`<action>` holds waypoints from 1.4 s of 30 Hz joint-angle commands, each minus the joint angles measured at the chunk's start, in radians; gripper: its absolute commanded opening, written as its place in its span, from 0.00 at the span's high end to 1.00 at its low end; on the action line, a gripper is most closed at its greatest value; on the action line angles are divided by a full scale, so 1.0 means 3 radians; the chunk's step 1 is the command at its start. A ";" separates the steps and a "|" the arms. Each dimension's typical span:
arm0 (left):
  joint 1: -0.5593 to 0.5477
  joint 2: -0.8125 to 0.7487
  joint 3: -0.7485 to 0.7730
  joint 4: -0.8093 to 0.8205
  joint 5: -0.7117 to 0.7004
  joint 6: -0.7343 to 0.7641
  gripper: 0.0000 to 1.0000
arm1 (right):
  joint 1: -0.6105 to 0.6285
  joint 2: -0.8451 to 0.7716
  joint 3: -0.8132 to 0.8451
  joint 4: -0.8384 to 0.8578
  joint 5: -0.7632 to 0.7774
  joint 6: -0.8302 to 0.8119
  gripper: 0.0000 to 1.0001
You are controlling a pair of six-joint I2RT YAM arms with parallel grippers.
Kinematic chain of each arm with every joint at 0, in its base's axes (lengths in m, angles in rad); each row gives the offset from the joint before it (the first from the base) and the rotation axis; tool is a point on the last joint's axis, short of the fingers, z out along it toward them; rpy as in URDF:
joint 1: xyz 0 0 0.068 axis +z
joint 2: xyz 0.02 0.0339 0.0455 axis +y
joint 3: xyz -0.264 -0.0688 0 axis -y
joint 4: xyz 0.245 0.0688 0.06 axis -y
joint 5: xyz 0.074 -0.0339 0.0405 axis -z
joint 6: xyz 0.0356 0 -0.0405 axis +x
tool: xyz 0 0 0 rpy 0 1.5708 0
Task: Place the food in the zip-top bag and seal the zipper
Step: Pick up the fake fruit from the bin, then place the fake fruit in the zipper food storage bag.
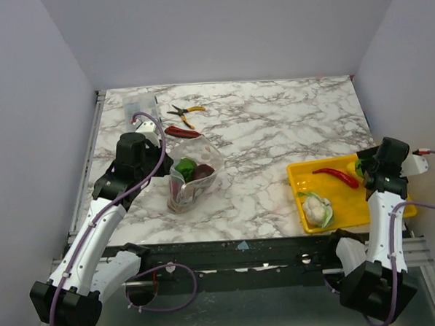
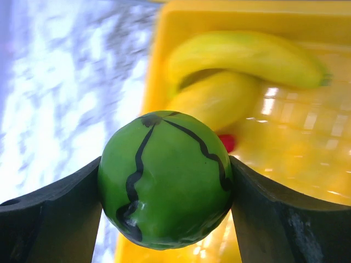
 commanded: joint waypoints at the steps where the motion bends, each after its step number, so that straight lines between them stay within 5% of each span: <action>1: 0.0025 -0.0025 0.0036 0.0059 0.0065 -0.0015 1.00 | 0.0323 -0.0188 0.0096 0.0462 -0.0775 -0.0032 0.89; 7: 0.0026 -0.0003 0.0036 0.0064 0.0065 -0.0015 1.00 | 0.1778 0.0073 0.0111 0.1023 -0.0657 -0.0083 0.90; 13: 0.0031 0.0019 0.0032 0.0047 0.0017 -0.0005 1.00 | 0.3794 0.0627 0.0484 0.1623 0.0325 -0.0410 0.87; 20: 0.0031 0.0004 0.0027 0.0044 -0.0007 0.0005 1.00 | 0.5005 0.1460 0.1185 0.2217 0.0732 -0.1231 0.82; 29: 0.0036 -0.0005 0.0032 0.0048 0.0008 0.0004 1.00 | 0.5227 0.1919 0.1757 0.2129 0.0644 -0.1473 0.75; 33: 0.0035 -0.0029 0.0022 0.0046 -0.0002 0.0010 1.00 | 0.5227 0.2093 0.1988 0.1799 0.0188 -0.1449 0.52; 40: 0.0041 -0.0037 0.0027 0.0041 -0.0020 0.0010 1.00 | 0.5231 0.2386 0.2270 0.1328 -0.0161 -0.1285 0.30; 42: 0.0038 -0.0047 0.0026 0.0042 -0.0029 0.0010 1.00 | 0.5229 0.2366 0.2218 0.1386 -0.0285 -0.1267 0.17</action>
